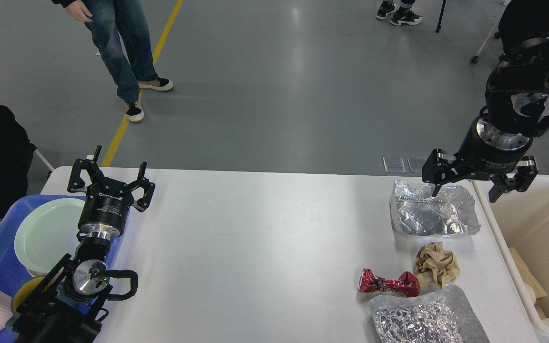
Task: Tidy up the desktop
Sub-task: 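Raise the right gripper out of the bin over the foil tray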
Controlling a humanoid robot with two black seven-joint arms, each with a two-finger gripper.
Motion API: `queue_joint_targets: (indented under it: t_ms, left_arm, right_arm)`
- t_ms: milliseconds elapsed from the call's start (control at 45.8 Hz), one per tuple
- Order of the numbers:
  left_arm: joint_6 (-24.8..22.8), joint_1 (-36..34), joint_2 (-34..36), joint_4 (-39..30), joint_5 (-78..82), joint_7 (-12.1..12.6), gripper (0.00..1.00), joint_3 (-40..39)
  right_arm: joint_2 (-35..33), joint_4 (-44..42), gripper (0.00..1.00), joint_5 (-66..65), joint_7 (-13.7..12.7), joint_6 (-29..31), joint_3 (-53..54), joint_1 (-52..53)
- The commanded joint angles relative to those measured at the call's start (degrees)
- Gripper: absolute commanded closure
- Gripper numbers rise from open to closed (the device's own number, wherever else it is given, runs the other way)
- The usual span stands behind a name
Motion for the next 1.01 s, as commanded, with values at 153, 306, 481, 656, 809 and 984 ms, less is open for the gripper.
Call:
queue_joint_targets:
  t_ms: [153, 306, 481, 656, 809, 984]
  left_arm:
    - [0.0, 0.0, 0.0, 0.0, 0.0, 0.0, 0.04, 0.0]
    - [0.0, 0.0, 0.0, 0.0, 0.0, 0.0, 0.04, 0.0]
    - [0.0, 0.0, 0.0, 0.0, 0.0, 0.0, 0.04, 0.0]
    - [0.0, 0.0, 0.0, 0.0, 0.0, 0.0, 0.04, 0.0]
    - [0.0, 0.0, 0.0, 0.0, 0.0, 0.0, 0.04, 0.0]
    - [0.0, 0.0, 0.0, 0.0, 0.0, 0.0, 0.04, 0.0]
  right_arm:
    - [-2.4, 7.9, 0.0, 0.2, 0.0, 6.3, 6.4, 8.4]
    - [-5.7, 11.7, 0.0, 0.1, 0.0, 10.2, 11.2, 12.4]
    - [-5.8, 14.9, 0.0, -0.3, 0.0, 9.7, 11.3, 14.8]
    - [-6.1, 15.5, 0.08, -2.6, 0.2, 8.2, 10.9, 12.7]
    - [-7.4, 15.3, 0.11, -6.8, 1.1, 0.6, 8.0, 8.0]
    - [-6.9, 15.3, 0.25, -10.5, 4.3, -1.4, 7.0, 2.0]
